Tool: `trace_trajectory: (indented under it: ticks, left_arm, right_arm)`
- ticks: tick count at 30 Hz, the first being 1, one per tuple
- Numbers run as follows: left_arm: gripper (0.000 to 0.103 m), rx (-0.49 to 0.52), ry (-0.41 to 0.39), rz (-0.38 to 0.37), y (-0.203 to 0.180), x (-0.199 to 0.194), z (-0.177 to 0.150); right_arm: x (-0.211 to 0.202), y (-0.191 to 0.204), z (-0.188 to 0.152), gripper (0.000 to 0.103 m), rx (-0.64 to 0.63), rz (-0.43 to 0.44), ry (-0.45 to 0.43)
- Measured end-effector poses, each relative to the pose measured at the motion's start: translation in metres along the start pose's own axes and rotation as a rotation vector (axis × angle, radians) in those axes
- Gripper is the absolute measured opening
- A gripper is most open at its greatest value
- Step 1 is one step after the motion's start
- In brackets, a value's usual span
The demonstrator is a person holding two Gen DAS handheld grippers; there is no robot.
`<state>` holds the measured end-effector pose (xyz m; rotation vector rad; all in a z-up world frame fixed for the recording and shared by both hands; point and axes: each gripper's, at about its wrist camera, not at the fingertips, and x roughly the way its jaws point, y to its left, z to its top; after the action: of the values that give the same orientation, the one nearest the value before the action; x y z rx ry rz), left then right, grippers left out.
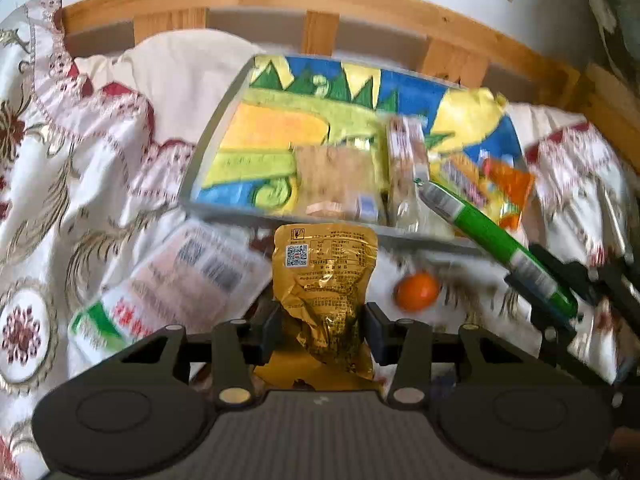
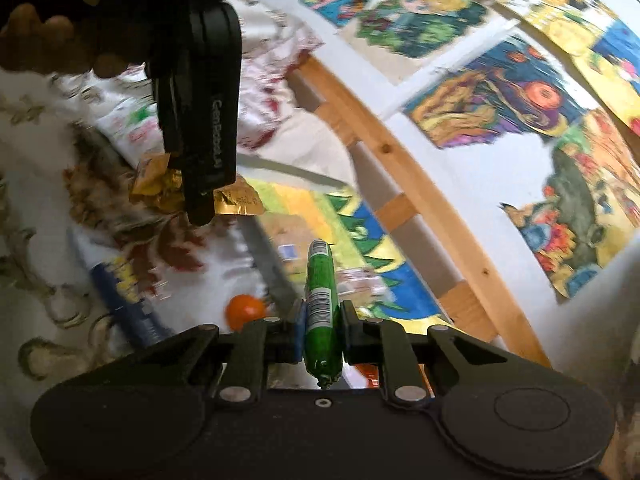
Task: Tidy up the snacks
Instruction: 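Carry the gold packet into the tray with the left tool while the right carries the sausage stick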
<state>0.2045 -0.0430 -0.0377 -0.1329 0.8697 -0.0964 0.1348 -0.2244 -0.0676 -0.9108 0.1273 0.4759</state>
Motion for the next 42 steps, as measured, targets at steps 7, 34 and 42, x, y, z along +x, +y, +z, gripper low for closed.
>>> trace_trajectory:
  ticks: [7, 34, 42]
  left_arm:
    - [0.048, -0.035, -0.062, -0.003, -0.026, 0.018, 0.04]
    - [0.049, 0.096, -0.113, -0.042, -0.127, 0.103, 0.101]
    - [0.05, 0.166, -0.104, -0.062, -0.14, 0.108, 0.099]
  right_arm:
    - [0.018, -0.034, -0.004, 0.018, 0.156, -0.131, 0.019]
    - [0.085, -0.099, -0.063, 0.019, 0.676, -0.164, 0.285]
    - [0.091, -0.095, -0.064, 0.021, 0.709, -0.117, 0.307]
